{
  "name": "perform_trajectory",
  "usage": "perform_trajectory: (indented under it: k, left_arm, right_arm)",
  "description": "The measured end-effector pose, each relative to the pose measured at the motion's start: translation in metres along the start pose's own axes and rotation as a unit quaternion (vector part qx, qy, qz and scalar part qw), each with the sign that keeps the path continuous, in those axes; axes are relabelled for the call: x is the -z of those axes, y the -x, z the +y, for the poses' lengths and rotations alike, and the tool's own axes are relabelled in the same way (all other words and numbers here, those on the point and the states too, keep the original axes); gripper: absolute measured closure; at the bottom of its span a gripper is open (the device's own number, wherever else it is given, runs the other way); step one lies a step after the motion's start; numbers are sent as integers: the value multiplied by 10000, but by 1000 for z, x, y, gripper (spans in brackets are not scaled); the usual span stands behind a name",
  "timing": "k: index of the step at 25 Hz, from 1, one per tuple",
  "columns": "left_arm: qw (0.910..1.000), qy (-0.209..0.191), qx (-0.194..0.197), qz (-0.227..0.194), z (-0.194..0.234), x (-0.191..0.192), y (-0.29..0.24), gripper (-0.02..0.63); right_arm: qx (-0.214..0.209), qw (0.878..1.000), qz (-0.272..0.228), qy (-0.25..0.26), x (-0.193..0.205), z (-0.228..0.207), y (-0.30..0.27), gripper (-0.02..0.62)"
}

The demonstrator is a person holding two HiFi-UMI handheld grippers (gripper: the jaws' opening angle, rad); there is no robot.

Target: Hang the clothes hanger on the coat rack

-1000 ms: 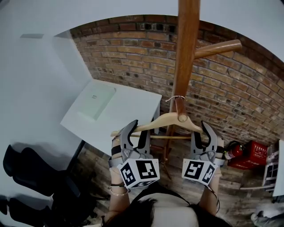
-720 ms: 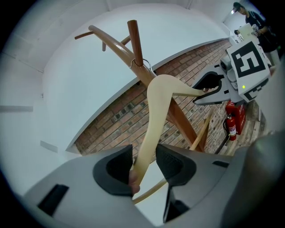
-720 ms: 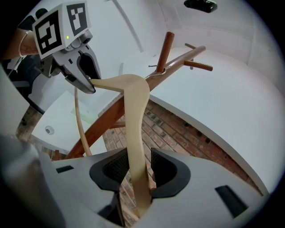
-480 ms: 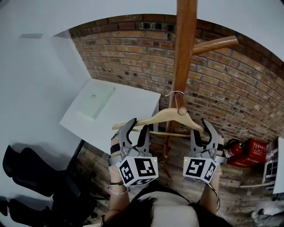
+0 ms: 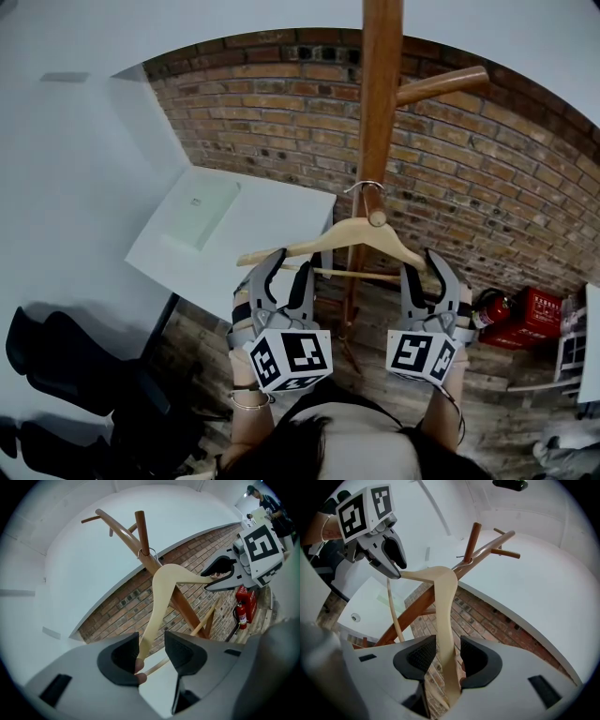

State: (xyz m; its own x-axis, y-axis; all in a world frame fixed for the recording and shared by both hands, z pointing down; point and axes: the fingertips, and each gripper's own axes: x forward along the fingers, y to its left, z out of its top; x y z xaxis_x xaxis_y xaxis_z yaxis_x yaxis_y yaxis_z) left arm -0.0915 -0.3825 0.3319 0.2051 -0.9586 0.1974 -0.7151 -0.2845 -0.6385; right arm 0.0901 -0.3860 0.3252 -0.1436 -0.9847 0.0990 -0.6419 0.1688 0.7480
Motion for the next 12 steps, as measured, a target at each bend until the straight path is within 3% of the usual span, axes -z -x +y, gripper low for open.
perform_trajectory:
  k: [12]
  left_arm:
    - [9995,243,-184,49,-3,0,28,442]
  right_arm:
    - [-136,9998,-111,-77,2,5,19,431]
